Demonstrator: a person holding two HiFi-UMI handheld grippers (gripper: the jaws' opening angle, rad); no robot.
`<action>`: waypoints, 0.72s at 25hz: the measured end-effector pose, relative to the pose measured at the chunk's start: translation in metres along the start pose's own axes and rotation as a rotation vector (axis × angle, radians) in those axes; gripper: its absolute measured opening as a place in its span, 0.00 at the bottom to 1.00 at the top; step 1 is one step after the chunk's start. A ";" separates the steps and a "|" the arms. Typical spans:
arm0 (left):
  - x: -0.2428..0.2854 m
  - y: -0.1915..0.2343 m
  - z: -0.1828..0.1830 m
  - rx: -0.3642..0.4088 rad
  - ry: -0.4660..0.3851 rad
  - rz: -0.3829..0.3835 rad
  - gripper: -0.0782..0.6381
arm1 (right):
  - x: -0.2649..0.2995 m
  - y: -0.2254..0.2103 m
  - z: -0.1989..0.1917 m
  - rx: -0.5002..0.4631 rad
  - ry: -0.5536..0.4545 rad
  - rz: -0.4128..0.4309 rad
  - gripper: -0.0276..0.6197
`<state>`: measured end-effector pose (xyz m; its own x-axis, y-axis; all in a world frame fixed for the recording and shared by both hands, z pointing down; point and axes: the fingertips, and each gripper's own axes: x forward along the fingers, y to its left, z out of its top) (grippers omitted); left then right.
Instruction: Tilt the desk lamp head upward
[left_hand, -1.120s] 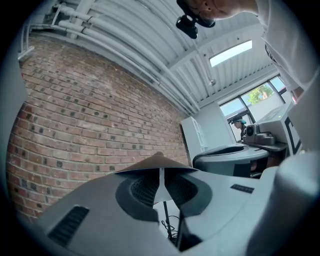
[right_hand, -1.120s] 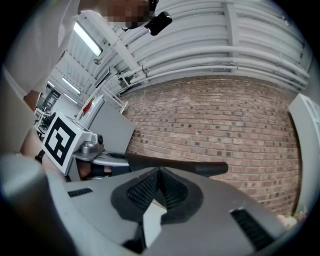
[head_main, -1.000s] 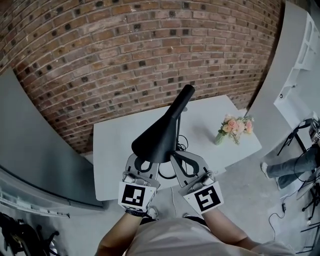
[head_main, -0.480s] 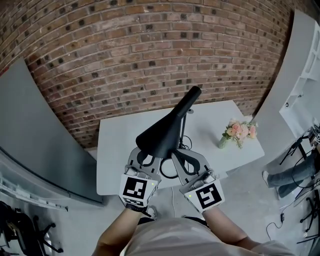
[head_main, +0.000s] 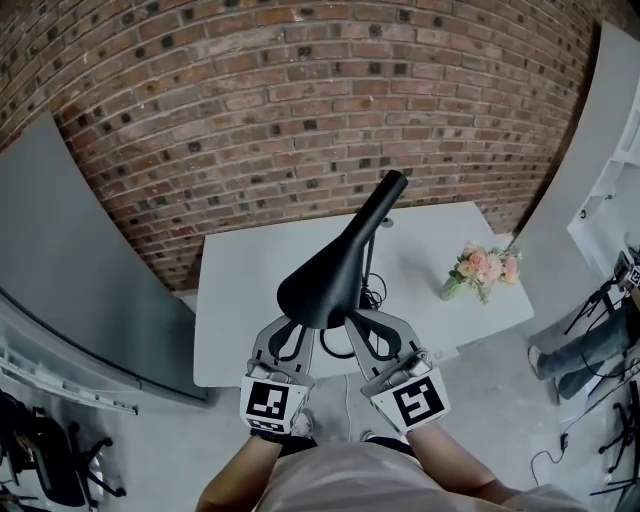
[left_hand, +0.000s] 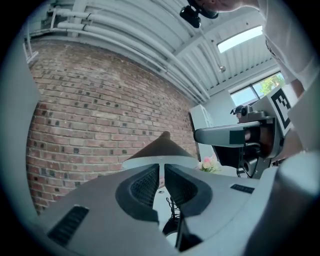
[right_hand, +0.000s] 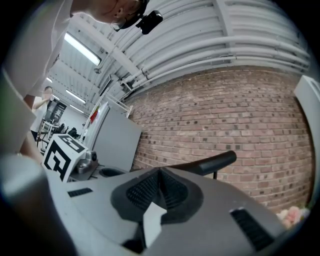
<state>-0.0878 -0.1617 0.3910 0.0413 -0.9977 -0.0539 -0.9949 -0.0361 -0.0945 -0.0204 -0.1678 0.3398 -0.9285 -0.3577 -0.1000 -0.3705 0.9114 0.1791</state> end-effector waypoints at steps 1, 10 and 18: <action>-0.003 0.002 -0.001 -0.014 0.006 0.016 0.16 | 0.000 0.000 -0.002 0.005 0.005 0.005 0.07; -0.010 -0.010 -0.001 -0.016 0.024 0.124 0.16 | -0.027 -0.014 -0.012 0.032 0.019 0.067 0.07; -0.009 -0.044 -0.009 -0.015 0.069 0.151 0.16 | -0.047 -0.024 -0.017 0.067 0.037 0.119 0.07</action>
<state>-0.0452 -0.1512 0.4046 -0.1149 -0.9934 0.0019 -0.9905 0.1145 -0.0759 0.0320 -0.1764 0.3571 -0.9665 -0.2524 -0.0461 -0.2562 0.9590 0.1214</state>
